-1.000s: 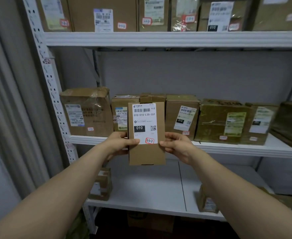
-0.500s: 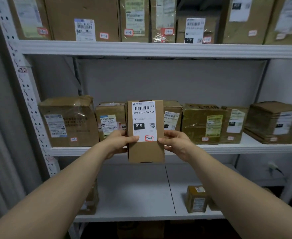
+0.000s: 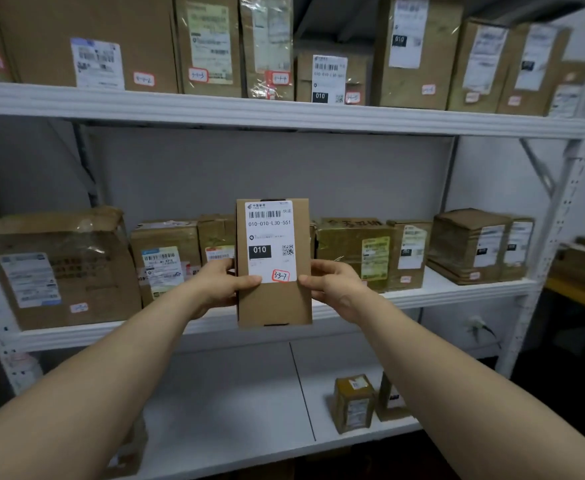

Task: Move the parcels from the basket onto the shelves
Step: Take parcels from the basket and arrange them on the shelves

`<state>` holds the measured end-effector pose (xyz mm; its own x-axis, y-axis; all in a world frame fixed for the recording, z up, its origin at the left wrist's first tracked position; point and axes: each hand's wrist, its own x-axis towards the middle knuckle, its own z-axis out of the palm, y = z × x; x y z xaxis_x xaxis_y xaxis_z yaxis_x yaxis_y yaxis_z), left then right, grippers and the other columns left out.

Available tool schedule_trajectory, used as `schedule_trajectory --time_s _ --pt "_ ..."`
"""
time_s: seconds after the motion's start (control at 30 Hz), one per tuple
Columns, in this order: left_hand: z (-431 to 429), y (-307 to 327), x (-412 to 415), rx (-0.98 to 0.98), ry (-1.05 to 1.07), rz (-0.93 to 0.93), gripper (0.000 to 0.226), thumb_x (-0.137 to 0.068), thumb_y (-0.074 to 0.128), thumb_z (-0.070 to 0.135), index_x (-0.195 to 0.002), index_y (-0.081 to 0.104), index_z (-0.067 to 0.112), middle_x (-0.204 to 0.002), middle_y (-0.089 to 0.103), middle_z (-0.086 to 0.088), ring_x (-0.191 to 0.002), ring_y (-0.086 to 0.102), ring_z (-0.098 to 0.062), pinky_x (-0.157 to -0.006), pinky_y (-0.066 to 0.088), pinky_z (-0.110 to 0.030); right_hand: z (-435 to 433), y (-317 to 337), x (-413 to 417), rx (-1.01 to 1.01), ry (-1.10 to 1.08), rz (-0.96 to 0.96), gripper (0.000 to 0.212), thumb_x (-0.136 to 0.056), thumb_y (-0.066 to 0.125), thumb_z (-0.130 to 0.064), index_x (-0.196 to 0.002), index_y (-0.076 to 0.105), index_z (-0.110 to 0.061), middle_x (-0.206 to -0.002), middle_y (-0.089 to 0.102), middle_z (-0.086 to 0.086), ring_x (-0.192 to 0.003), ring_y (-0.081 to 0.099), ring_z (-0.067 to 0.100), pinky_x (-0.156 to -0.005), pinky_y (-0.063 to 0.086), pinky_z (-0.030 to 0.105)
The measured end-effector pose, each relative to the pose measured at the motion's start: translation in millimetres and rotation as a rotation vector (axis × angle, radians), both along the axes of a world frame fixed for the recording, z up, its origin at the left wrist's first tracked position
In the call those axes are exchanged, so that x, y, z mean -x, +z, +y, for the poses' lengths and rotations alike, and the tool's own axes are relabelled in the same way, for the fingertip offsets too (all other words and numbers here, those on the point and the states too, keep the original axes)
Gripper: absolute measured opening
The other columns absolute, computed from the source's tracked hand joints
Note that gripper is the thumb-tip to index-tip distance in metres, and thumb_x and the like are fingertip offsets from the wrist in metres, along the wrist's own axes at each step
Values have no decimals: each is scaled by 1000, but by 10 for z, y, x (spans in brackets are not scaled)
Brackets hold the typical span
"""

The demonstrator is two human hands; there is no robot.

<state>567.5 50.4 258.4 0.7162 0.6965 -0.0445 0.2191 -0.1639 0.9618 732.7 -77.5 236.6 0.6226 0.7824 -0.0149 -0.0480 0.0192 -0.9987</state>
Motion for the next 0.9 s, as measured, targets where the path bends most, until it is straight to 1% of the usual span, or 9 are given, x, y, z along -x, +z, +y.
schedule_trajectory --time_s 0.07,0.1,0.23,0.33,0.4,0.53,0.63,0.73,0.9 --pt "-21 34 -56 -1 -18 -23 34 -87 67 13 -119 54 10 -108 64 -4 -94 62 -18 -68 54 -30 -48 60 -8 -4 -23 -17 52 -83 69 2 -132 52 -3 -122 62 12 -112 60 25 -84 51 30" --pt "-34 53 -88 -16 -19 -30 33 -88 66 14 -120 55 9 -109 65 -5 -94 62 -18 -69 54 -31 -76 88 -14 -4 -38 -28 51 -84 69 1 -132 52 -3 -120 63 9 -112 60 24 -84 50 29" --pt "-84 152 -203 -121 15 -21 34 -90 65 20 -120 56 7 -117 63 -9 -103 61 -25 -87 53 -41 -174 201 -58 -25 -96 -55 49 -85 67 1 -131 53 -4 -103 63 0 -105 59 19 -89 47 30" --pt "-145 205 -261 -145 6 -28 37 -89 65 21 -122 56 6 -119 63 -9 -106 60 -26 -91 52 -43 -239 260 -83 -47 -138 -58 51 -84 68 1 -133 52 -6 -115 63 4 -111 58 21 -93 47 32" --pt "-179 227 -286 -140 -1 -28 41 -89 66 21 -125 55 6 -120 63 -9 -105 61 -27 -90 52 -44 -283 282 -106 -58 -151 -60 51 -85 66 2 -133 52 -8 -120 62 4 -111 57 20 -90 46 30" --pt "-167 229 -330 -126 -11 -33 63 -83 72 25 -136 45 3 -131 58 -12 -111 60 -30 -93 51 -49 -345 275 -145 -59 -148 -62 54 -87 64 2 -137 50 -8 -128 61 7 -115 56 21 -89 47 30" --pt "-254 278 -365 -134 -21 -41 56 -86 70 21 -134 48 3 -129 59 -12 -110 60 -29 -94 51 -48 -402 299 -155 -87 -149 -62 53 -88 61 5 -138 48 -5 -128 61 11 -111 58 21 -85 50 27" --pt "-348 317 -423 -140 -17 -33 54 -88 67 17 -135 45 3 -130 58 -12 -110 59 -28 -94 51 -46 -454 333 -157 -109 -159 -68 51 -89 57 8 -138 47 -2 -129 60 13 -110 58 20 -92 49 29" --pt "-426 370 -538 -152 -26 -31 54 -89 65 14 -136 42 2 -130 56 -14 -111 58 -30 -93 51 -46 -532 391 -188 -95 -185 -117 48 -91 54 7 -137 48 -3 -131 59 12 -120 55 24 -102 45 37"
